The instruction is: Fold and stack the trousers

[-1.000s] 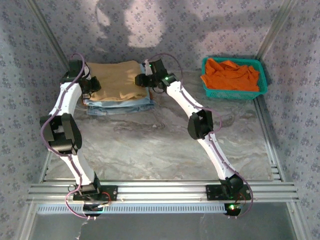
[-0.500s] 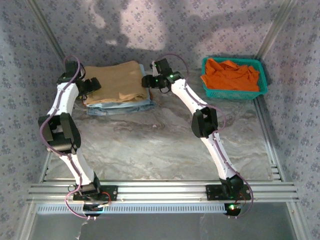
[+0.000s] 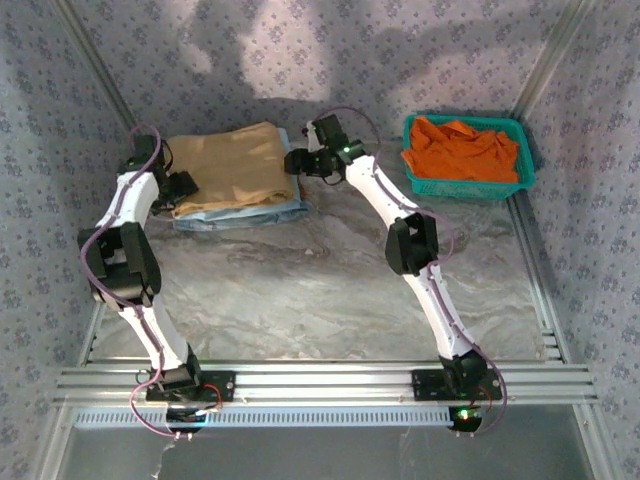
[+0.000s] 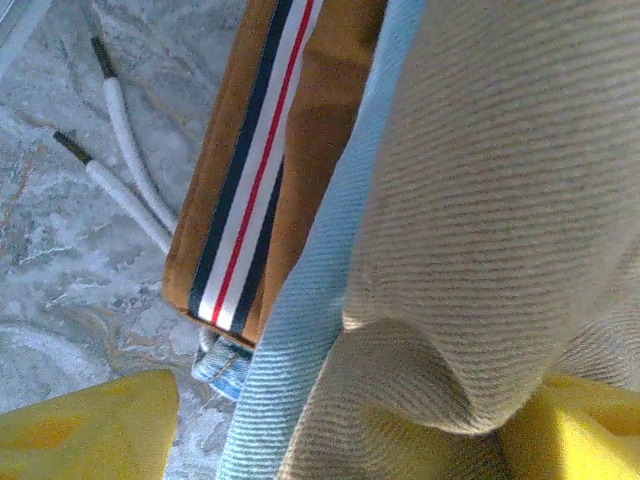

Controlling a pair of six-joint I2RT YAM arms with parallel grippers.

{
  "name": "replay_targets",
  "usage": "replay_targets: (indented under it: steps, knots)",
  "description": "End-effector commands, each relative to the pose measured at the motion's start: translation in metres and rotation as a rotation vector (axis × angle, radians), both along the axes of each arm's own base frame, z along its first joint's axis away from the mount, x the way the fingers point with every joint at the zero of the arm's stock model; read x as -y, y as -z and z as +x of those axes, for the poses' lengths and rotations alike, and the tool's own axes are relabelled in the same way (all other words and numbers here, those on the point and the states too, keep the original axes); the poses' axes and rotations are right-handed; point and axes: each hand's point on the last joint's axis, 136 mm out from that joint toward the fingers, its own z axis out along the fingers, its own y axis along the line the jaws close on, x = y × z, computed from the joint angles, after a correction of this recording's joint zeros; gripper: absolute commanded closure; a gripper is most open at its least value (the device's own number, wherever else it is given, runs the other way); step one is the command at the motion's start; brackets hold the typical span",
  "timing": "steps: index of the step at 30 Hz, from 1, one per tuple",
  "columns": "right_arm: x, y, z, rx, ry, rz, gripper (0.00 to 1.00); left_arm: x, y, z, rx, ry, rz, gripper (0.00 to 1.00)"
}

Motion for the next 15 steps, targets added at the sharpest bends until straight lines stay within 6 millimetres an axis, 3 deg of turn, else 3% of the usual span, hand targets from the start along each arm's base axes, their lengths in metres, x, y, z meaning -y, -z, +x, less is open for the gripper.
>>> replay_targets:
  steps: [1,5,7,11,15]
  knots:
    - [0.020,-0.032,-0.007,-0.028,0.012,0.054,0.32,0.004,-0.060,-0.015,0.105,0.018,0.012,0.13]
    - [0.040,-0.048,-0.012,-0.065,0.070,0.094,0.30,0.012,-0.106,-0.041,0.195,0.014,0.019,0.03]
    - [0.050,-0.050,-0.012,-0.079,0.110,0.108,0.30,0.016,-0.118,-0.059,0.234,0.006,0.019,0.01]
    - [0.066,-0.039,-0.019,-0.120,0.177,0.124,0.30,0.022,-0.119,-0.097,0.286,-0.035,-0.016,0.00]
    - [0.079,-0.004,-0.023,-0.240,0.284,0.136,0.34,0.033,-0.103,-0.134,0.330,-0.062,-0.071,0.01]
